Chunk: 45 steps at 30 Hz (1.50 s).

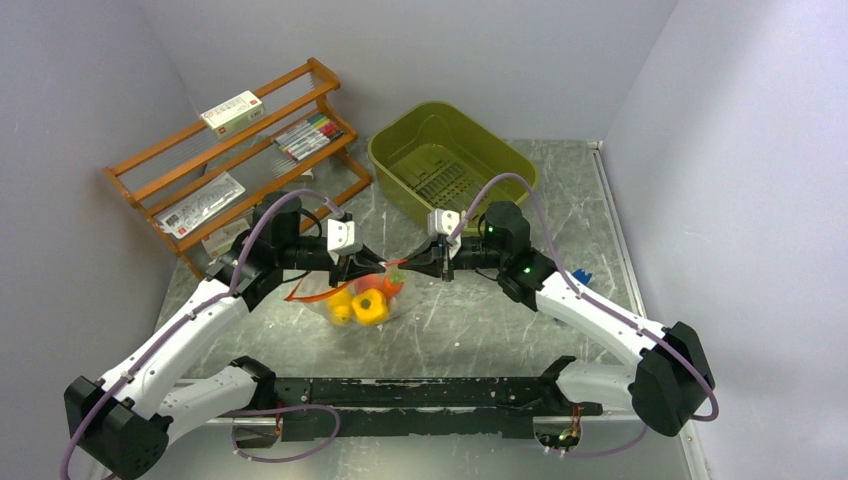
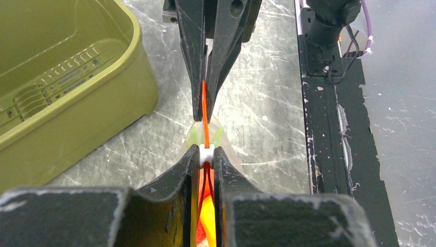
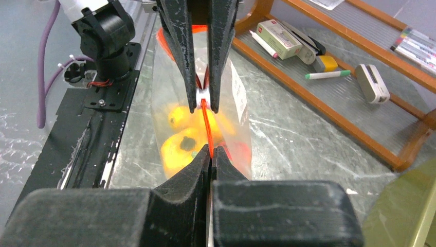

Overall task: Place the food in the zip-top bag and seal the zipper
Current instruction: Zip the zipper food storage bag at the center of the board.

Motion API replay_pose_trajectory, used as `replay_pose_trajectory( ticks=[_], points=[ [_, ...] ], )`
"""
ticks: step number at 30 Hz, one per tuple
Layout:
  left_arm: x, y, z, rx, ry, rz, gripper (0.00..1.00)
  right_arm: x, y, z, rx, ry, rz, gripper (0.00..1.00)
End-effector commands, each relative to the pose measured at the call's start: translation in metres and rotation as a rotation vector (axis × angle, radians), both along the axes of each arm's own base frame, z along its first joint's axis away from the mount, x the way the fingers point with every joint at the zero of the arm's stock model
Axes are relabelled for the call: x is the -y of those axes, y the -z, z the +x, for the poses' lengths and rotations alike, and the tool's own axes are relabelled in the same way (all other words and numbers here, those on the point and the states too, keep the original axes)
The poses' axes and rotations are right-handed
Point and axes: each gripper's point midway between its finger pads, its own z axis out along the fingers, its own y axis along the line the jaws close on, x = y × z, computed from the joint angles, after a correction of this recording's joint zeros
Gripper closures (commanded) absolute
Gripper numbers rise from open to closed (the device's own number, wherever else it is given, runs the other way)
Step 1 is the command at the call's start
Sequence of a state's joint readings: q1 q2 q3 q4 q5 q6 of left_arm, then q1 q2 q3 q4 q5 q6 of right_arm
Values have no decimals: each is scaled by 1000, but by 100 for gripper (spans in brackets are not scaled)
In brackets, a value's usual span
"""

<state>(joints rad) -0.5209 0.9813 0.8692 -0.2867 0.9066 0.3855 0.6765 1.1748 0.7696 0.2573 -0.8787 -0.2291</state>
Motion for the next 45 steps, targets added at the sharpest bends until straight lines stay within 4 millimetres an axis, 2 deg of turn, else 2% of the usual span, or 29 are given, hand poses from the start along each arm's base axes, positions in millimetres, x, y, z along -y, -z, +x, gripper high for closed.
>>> replay_pose_trajectory(
  ticks=[1, 5, 9, 15, 22, 24, 25, 27, 31, 33, 39, 45],
  points=[
    [-5, 5, -3, 26, 0, 26, 93, 13, -4, 12, 6, 63, 19, 100],
    [-8, 14, -4, 19, -3, 56, 93, 23, 2, 18, -4, 93, 8, 100],
    [-10, 18, -5, 22, -5, 64, 93, 25, 6, 15, -1, 80, -2, 100],
    [-14, 27, -8, 14, -17, 85, 93, 30, 3, 15, 17, 111, -4, 100],
    [-14, 24, -8, 19, -30, 65, 93, 32, 12, 17, -4, 118, -27, 100],
    [-13, 21, -7, 16, -28, 59, 93, 33, 17, 13, 6, 92, -63, 80],
    [-12, 20, -8, 16, -19, 54, 93, 32, 17, 14, 12, 97, -85, 74],
    [-9, 17, -8, 12, -8, 43, 93, 30, 12, 15, 23, 106, -110, 68],
    [-6, 15, -4, 16, -14, 27, 93, 19, 2, 7, 29, 64, -108, 48],
    [-5, 16, -3, 12, -8, 25, 93, 13, 2, 5, 30, 59, -103, 45],
    [-2, 12, -3, 10, 2, 6, 93, -8, 6, -2, 45, 21, -111, 45],
    [-2, 11, -5, 16, 9, 3, 93, -27, 3, -1, 66, 0, -106, 58]
  ],
)
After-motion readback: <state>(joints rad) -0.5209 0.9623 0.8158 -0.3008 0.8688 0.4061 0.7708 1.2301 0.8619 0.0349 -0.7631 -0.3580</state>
